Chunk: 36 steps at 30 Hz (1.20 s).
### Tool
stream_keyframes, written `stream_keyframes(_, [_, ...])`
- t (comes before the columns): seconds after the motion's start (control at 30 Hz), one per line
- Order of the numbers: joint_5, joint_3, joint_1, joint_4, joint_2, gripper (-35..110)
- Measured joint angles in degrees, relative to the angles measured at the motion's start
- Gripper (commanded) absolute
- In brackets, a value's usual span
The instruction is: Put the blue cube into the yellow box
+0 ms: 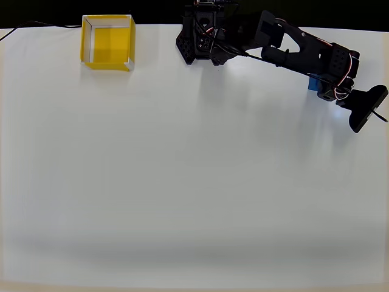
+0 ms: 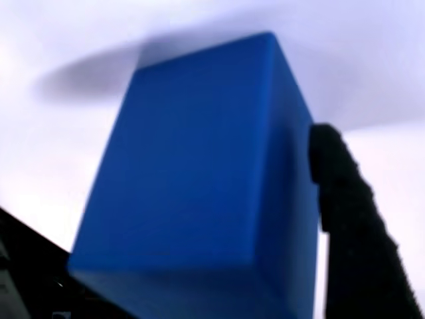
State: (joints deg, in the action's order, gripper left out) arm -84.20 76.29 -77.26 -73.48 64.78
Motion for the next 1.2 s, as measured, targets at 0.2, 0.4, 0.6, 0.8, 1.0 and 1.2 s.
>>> stream_keyframes(0.2, [0.0,0.0,-0.9,0.5,-0.1,35])
stream_keyframes(0.4, [-0.5,0.0,-1.4,0.5,-0.1,27])
stream_keyframes(0.6, [-2.4,0.0,-1.9,-0.4,-0.1,20])
stream_keyframes(0.8, [-3.7,0.0,-1.8,-1.5,-0.1,14])
stream_keyframes(1.0, [-5.9,0.0,1.5,-3.3,-0.1,14])
stream_keyframes(1.2, [-11.7,-2.3,14.5,-4.1,2.9,14])
